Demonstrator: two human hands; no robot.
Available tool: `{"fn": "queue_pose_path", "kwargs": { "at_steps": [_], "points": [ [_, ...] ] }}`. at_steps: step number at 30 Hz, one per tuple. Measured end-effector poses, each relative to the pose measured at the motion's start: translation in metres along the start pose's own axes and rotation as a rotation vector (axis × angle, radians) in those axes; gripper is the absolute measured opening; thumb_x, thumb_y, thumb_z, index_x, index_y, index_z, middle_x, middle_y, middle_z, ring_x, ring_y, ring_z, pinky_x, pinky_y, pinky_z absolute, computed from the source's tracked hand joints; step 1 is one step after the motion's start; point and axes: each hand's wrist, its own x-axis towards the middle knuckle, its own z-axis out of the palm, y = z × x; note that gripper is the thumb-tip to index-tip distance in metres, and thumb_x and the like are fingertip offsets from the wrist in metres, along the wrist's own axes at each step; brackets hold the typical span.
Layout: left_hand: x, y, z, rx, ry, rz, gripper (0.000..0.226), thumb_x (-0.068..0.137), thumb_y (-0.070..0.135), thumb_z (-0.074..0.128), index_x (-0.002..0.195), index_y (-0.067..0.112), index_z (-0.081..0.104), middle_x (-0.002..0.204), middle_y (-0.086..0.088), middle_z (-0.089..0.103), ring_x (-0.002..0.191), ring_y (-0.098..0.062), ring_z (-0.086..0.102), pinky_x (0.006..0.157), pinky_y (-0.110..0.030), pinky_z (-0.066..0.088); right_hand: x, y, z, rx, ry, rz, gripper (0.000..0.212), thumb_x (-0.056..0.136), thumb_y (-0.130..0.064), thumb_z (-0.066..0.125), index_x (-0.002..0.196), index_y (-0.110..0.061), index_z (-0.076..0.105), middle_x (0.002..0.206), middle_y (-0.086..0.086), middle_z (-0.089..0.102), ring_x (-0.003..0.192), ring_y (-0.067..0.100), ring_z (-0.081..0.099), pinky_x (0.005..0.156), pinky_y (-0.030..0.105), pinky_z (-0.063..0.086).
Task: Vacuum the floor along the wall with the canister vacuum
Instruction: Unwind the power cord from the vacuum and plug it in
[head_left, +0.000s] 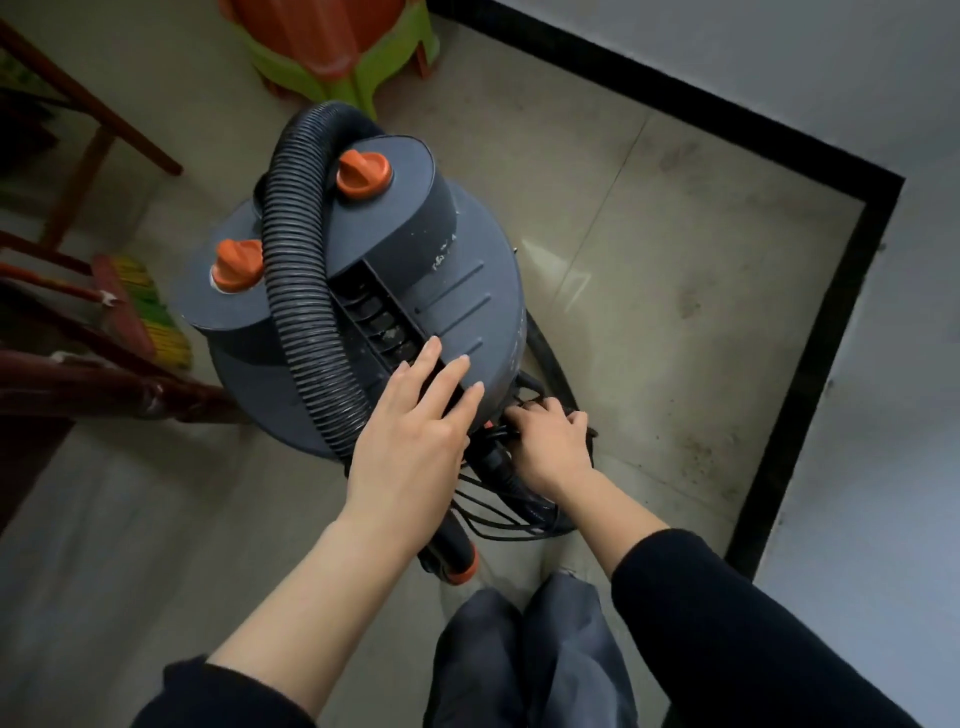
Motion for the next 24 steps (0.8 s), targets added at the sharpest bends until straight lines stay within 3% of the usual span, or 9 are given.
{"fn": "queue_pose_path", "kwargs": {
  "at_steps": [3,6,8,10,13,17,22,24],
  "points": [
    [0.002,0.004,-0.001,-0.051,0.014,-0.055,0.050,0.065,0.010,0.085,0.113,0.009,0.072,0.131,-0.011,0.061,0.131,-0.036,0.047,0.110,-0.044,0.032,-0.017,-0.003,-0.011,0.077,0.072,-0.019,0.023,0.088,-0.012,0.044,0.104,-0.026,0.054,0.110,-0.002,0.061,0.117,0.022,0.045,0.101,0.048,0.024],
    [0.001,0.009,-0.004,-0.098,0.011,-0.099,0.052,0.062,0.002,0.084,0.112,0.009,0.072,0.135,-0.010,0.058,0.133,-0.035,0.045,0.110,-0.045,0.034,-0.042,-0.001,-0.022,0.201,0.082,-0.184,0.021,0.088,-0.010,0.048,0.090,-0.029,0.042,0.091,-0.005,0.060,0.105,0.019,0.053,0.111,0.046,0.019],
    [0.000,0.010,-0.005,-0.116,-0.002,-0.107,0.053,0.060,-0.001,0.082,0.111,0.009,0.072,0.140,-0.011,0.054,0.136,-0.035,0.040,0.113,-0.044,0.030,-0.059,0.010,-0.023,0.262,0.034,-0.342,0.015,0.087,-0.011,0.054,0.085,-0.024,0.047,0.079,-0.006,0.059,0.089,0.022,0.058,0.096,0.042,0.039],
    [-0.002,0.013,-0.005,-0.121,-0.026,-0.112,0.055,0.058,-0.003,0.080,0.111,0.009,0.072,0.143,-0.012,0.051,0.138,-0.036,0.037,0.114,-0.045,0.029,-0.078,0.026,-0.023,0.259,-0.045,-0.413,0.003,0.087,-0.014,0.056,0.089,-0.016,0.057,0.078,0.000,0.064,0.081,0.024,0.060,0.075,0.039,0.045],
    [-0.003,0.017,-0.008,-0.089,-0.037,-0.123,0.058,0.058,-0.007,0.076,0.114,0.008,0.071,0.147,-0.014,0.045,0.141,-0.038,0.032,0.114,-0.047,0.026,-0.107,0.054,-0.027,0.309,-0.095,-0.377,0.012,0.084,-0.007,0.057,0.092,-0.015,0.062,0.080,0.000,0.064,0.079,0.018,0.058,0.069,0.033,0.044],
    [-0.007,0.030,-0.007,-0.057,-0.047,-0.132,0.058,0.059,-0.005,0.076,0.116,0.006,0.069,0.146,-0.020,0.044,0.142,-0.040,0.029,0.115,-0.049,0.024,-0.146,0.087,-0.042,0.460,-0.005,-0.207,0.031,0.076,0.002,0.066,0.091,-0.023,0.076,0.072,-0.021,0.064,0.076,-0.003,0.059,0.068,0.010,0.040],
    [-0.017,0.060,0.020,0.002,-0.155,0.061,0.059,0.062,0.009,0.079,0.120,0.006,0.067,0.140,-0.018,0.052,0.139,-0.037,0.037,0.113,-0.047,0.021,-0.165,0.114,-0.061,0.685,0.210,0.036,0.036,0.070,0.008,0.070,0.066,-0.027,0.074,0.062,-0.009,0.065,0.056,0.005,0.056,0.052,0.018,0.040],
    [-0.013,0.061,0.023,0.050,-0.159,0.051,0.069,0.062,0.012,0.079,0.129,0.006,0.061,0.145,-0.021,0.045,0.141,-0.039,0.033,0.114,-0.048,0.019,-0.169,0.122,-0.071,0.836,0.331,0.093,0.037,0.069,0.012,0.070,0.061,-0.025,0.072,0.054,-0.005,0.061,0.050,0.004,0.050,0.048,0.015,0.037]
  ]
}}
